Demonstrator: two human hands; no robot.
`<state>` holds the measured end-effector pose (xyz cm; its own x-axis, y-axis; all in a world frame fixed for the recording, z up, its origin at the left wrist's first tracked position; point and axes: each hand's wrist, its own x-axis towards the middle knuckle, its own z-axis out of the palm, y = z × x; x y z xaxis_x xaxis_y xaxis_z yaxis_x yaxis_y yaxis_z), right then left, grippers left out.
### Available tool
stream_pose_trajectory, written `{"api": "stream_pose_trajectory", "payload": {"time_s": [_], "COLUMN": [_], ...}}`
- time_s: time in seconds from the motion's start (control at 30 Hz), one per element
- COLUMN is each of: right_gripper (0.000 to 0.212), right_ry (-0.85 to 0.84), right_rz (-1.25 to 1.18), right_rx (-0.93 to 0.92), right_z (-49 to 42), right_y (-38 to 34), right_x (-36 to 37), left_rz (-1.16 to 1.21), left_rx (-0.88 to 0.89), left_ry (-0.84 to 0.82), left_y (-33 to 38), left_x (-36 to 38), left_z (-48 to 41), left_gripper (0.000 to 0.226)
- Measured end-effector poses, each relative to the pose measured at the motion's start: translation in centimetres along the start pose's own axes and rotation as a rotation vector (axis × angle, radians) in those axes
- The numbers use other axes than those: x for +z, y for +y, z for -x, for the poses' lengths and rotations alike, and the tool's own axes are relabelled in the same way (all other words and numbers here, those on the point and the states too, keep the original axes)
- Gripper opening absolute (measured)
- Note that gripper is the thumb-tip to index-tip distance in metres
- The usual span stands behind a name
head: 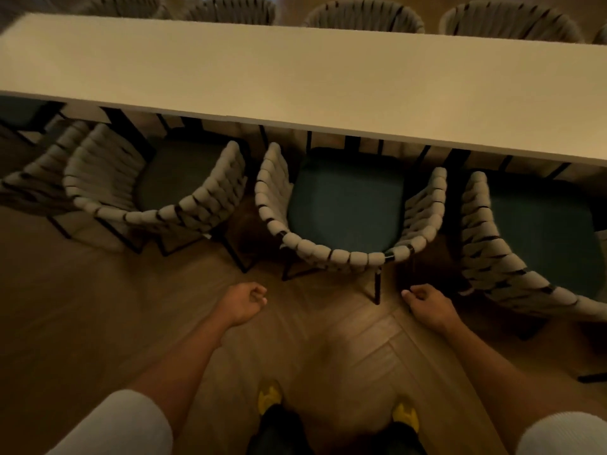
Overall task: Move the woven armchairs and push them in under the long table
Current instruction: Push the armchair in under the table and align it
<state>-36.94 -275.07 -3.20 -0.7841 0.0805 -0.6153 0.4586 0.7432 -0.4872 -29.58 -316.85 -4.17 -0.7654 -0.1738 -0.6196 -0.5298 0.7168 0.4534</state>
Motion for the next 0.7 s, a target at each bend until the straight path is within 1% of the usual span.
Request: {"api": "stream_pose_trajectory", "payload": {"time_s": [0.13,0.23,0.37,0.4,0.43,0.47,0.5,0.53,0.63,0.7], "right_gripper": [0.049,0.051,0.066,0.075,0.089,0.102,0.110,0.112,0.104,0.111], "right_ry": [0.021,0.037,0.078,0.090,0.101,0.117,0.138,0.169,0.252,0.273], "right_rz": [-0.069,-0.172,-0.321,-0.356,-0.384,-0.422,-0.479,-0.546,-0.698,-0.759], "right_rx": [0.022,0.061,0.128,0.137,0.157,0.190,0.222,0.254,0.318,0.355], "right_z": [2.0,2.4,1.4,0.4,-0.9,-2.8,-4.4,-5.3,-6.5,-8.4], "right_y": [-4.6,-6.9,-8.4,-8.1,-7.6,-6.4,-5.5,-5.5,-7.4,-7.9], "right_x": [4.3,6.2,7.4,7.4,7.3,7.3,7.2,6.8,5.5,5.2], "left_rz": [0.086,0.143,0.227,0.252,0.281,0.315,0.349,0.396,0.620,0.733], "left_rx": [-0.022,-0.019,-0.003,-0.001,-0.003,-0.003,-0.012,-0.026,-0.137,-0.216], "left_ry": [-0.005,-0.008,0.025,0.033,0.033,0.033,0.035,0.039,0.047,0.056], "left_y": [-4.3,-5.9,-4.5,-3.9,-3.1,-2.3,-1.4,-0.3,3.5,5.2], "left_x": [-3.4,-5.4,-6.5,-6.5,-6.4,-6.1,-5.7,-5.2,-3.6,-2.3], "left_z": [0.9,0.3,-2.3,-3.4,-4.5,-5.8,-7.3,-8.7,-12.8,-15.4], "left_gripper": [0.019,0.016,0.018,0.019,0.021,0.023,0.027,0.032,0.059,0.081]}}
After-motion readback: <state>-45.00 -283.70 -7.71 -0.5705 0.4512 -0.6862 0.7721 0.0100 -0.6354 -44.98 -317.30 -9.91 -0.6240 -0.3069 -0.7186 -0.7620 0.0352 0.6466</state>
